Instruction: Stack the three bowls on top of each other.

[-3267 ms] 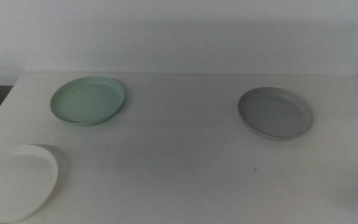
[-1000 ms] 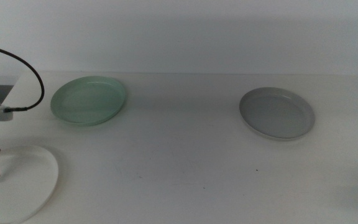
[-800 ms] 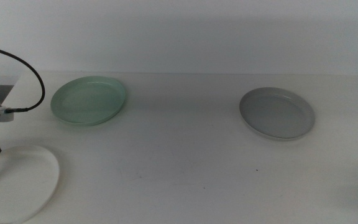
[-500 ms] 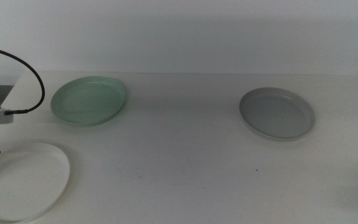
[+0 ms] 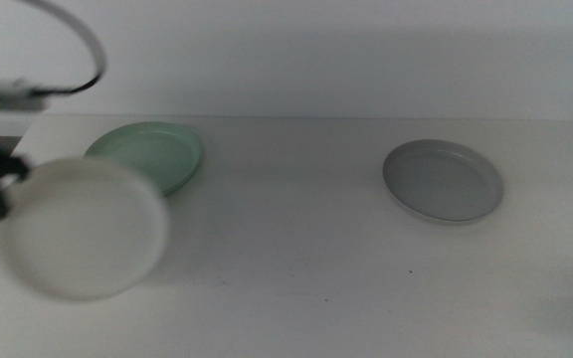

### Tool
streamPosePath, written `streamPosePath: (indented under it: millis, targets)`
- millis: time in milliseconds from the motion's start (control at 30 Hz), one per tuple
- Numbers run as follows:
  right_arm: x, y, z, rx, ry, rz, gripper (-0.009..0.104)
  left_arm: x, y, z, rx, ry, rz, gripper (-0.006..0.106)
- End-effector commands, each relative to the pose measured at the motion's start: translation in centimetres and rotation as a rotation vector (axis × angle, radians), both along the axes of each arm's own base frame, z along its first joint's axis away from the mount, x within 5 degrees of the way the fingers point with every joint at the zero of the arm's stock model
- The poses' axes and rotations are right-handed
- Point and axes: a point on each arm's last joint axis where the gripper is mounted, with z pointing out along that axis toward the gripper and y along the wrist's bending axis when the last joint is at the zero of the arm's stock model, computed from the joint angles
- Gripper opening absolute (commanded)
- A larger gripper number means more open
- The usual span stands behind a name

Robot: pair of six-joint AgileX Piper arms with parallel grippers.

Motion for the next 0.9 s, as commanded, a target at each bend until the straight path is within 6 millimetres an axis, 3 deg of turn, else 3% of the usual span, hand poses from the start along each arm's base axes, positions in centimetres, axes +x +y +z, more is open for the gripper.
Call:
streamPosePath:
  millis: [0,167,300,433,600,867]
  targets:
    - [0.0,0.0,0.0,-0.007,-0.012,-0.002,0.083,0.7,-3.6,1.7,-0.046,-0.049,-0.019,-0.002]
    - [0.0,0.0,0.0,-0.007,-0.012,-0.002,0.083,3.0,-11.2,1.9,-0.127,-0.057,-0.092,-0.002]
    - [0.0,0.0,0.0,-0.007,-0.012,-0.002,0.083,5.0,-15.6,1.3,-0.228,-0.036,-0.091,-0.002]
    - [0.0,0.0,0.0,-0.007,-0.012,-0.002,0.083,6.8,-19.0,-0.7,-0.242,0.003,-0.112,-0.002]
    - [0.0,0.0,0.0,-0.007,-0.012,-0.002,0.083,7.6,-21.4,-3.7,-0.254,0.074,-0.129,-0.002]
    - [0.0,0.0,0.0,-0.007,-0.012,-0.002,0.083,7.8,-22.5,-6.2,-0.271,0.136,-0.153,-0.002]
